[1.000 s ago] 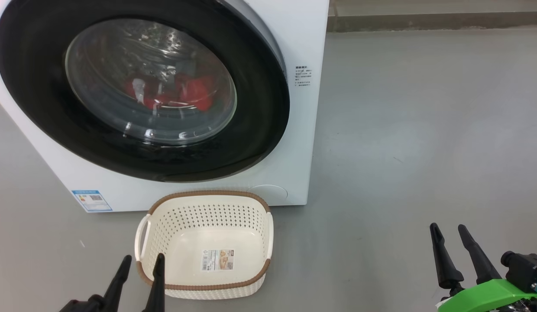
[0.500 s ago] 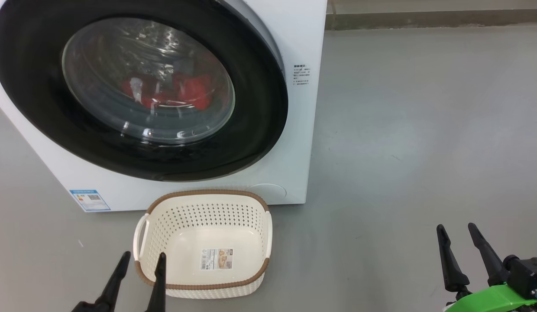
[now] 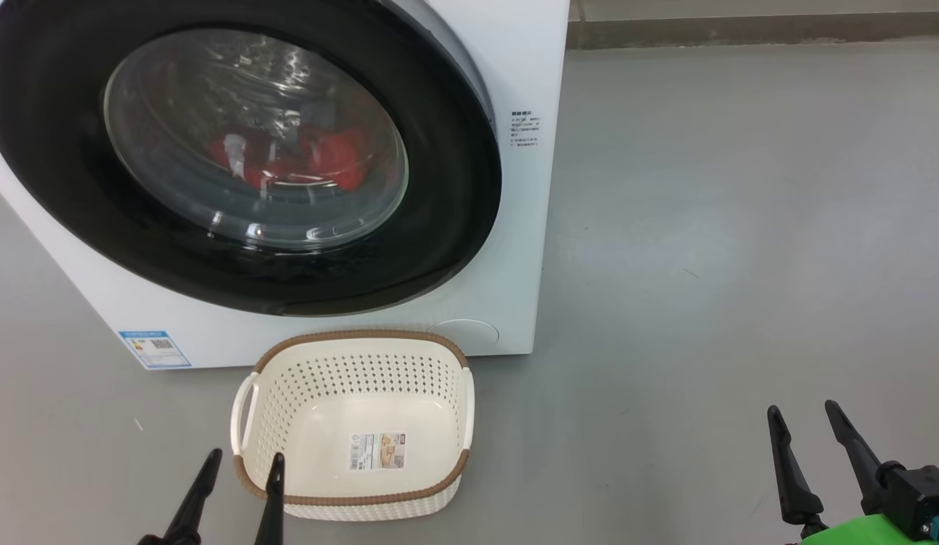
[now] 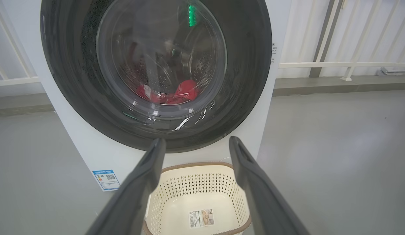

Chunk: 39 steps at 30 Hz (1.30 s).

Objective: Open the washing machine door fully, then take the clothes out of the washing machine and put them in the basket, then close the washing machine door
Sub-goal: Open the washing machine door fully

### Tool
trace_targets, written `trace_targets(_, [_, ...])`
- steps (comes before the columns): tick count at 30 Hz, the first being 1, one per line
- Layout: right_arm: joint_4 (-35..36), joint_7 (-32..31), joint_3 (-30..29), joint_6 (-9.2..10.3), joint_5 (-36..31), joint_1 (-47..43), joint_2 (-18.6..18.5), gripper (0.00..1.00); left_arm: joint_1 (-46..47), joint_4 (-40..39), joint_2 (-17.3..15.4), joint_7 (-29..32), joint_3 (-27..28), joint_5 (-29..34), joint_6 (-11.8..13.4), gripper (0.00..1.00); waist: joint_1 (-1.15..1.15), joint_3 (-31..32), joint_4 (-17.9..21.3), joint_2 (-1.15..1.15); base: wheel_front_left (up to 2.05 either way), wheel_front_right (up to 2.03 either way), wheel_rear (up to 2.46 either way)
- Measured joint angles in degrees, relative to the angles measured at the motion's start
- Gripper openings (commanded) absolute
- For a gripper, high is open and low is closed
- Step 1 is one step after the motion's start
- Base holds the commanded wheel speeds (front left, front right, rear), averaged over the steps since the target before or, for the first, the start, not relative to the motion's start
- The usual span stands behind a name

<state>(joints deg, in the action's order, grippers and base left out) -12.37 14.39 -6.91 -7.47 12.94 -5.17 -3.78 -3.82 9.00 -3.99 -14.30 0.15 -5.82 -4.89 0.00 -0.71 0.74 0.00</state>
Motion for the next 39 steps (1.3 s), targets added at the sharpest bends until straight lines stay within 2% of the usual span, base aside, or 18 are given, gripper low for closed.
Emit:
trace_targets(18, [-0.33,0.01,-0.05,0.00,1.22,-0.38,0.58,1.00,0.03,0.85,1.02,0.00,1.22,-1.32,-1.69,1.00,0.00,-0.01,-0.30,0.00,0.00,0.00,0.00])
trace_targets(19, [-0.41,0.01,0.13,0.00,1.75,-0.25,0.62,0.85,0.03,0.77,1.04,0.00,1.21,-1.33,-1.70,1.00,0.00,-0.11,-0.30,0.00,0.00,0.00,0.00])
trace_targets(20, [-0.54,0.01,0.26,0.00,2.50,0.11,0.70,0.49,0.03,0.73,1.10,0.00,1.20,-1.36,-1.71,1.00,0.00,-0.24,-0.29,0.00,0.00,0.00,0.00])
trace_targets(22, [-0.66,0.01,0.49,0.00,5.22,1.88,0.92,0.00,0.05,0.71,1.18,0.00,1.08,-1.42,-1.78,1.00,0.00,-0.53,-0.25,0.00,0.00,0.00,0.00])
trace_targets(31, [-2.35,0.08,4.44,0.01,16.71,16.40,1.10,0.00,0.83,0.66,1.22,0.00,-0.63,-1.83,-2.19,1.00,0.00,-2.39,-0.49,0.00,0.00,0.00,0.00])
trace_targets(39, [-5.16,0.25,7.68,0.01,26.22,28.00,-0.29,0.00,3.07,0.63,1.25,0.00,-2.45,-2.23,-2.21,1.00,0.00,-4.05,-2.82,0.00,0.00,0.00,0.00])
